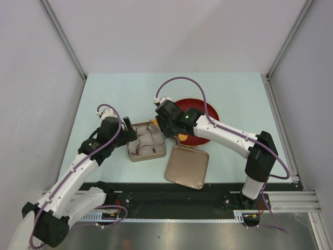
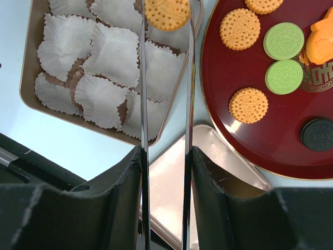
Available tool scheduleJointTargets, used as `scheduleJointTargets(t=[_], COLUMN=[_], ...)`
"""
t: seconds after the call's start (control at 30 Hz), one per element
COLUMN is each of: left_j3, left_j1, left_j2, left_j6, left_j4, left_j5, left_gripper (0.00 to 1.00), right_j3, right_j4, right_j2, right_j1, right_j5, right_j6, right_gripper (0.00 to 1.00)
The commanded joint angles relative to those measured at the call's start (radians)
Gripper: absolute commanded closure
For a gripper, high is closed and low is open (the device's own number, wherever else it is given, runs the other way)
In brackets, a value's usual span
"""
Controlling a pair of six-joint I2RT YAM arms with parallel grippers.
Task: Pack the cookies
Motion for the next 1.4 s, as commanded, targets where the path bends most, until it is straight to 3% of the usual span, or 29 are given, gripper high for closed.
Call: scheduleJointTargets(t=[0.0,0.37,1.37], left_j3=[-0.001,-0.004,-0.015], left_j1=[0.010,0.010,0.010], left_j2=[-0.004,-0.007,-0.013], left_j6=[0.017,0.018,0.012], left_j4=[0.025,0.026,0.032], left_j5=[0.012,0.017,0.029], left_gripper=[0.00,0.00,0.00], right_j3=[0.027,0.019,0.039], right_j4=[0.002,-0.005,-0.020], right_j2=[-0.016,-0.033,-0.050], right_j1=[0.001,0.006,0.029], right_j5=[0.021,0.027,0.050], right_j6=[0.003,0.014,0.023], right_gripper=[0.64,0.51,0.46])
